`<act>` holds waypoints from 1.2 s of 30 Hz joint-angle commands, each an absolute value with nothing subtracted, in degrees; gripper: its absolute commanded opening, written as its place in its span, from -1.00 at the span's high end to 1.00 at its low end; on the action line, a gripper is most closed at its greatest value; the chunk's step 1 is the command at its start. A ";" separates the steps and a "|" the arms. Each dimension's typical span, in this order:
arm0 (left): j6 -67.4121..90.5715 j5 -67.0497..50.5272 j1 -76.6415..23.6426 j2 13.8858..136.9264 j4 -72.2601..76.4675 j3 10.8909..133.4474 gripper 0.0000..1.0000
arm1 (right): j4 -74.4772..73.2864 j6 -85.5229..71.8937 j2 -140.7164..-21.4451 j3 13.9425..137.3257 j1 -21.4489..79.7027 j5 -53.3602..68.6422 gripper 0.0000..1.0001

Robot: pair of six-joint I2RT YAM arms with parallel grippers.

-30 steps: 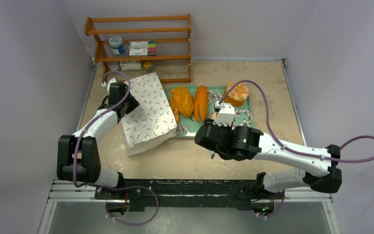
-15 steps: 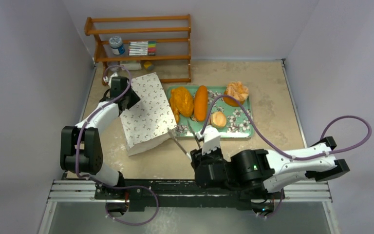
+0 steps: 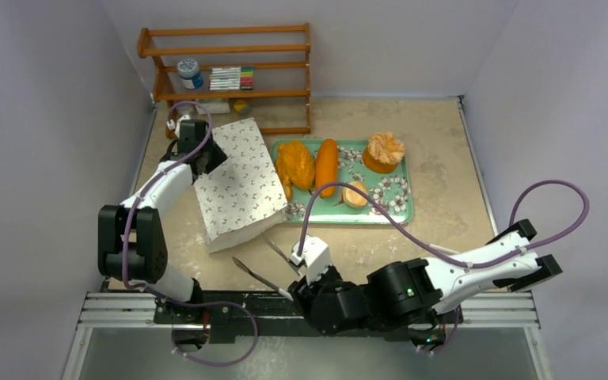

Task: Take the fake bread out of the paper bag

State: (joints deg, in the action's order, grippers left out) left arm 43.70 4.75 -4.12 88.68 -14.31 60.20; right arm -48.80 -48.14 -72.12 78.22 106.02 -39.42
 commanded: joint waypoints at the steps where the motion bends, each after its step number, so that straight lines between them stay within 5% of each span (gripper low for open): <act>1: 41.94 5.54 -3.52 84.94 -14.52 61.68 0.37 | -41.27 -46.39 -73.30 75.69 106.18 -35.40 -0.11; 11: 42.34 5.93 -3.52 79.83 -14.56 59.33 0.37 | -26.80 -43.64 -78.53 68.73 98.83 -30.92 -0.13; 36: 42.85 6.16 -3.52 75.16 -12.76 56.00 0.37 | -17.53 -36.64 -94.22 75.04 85.02 -27.42 -0.14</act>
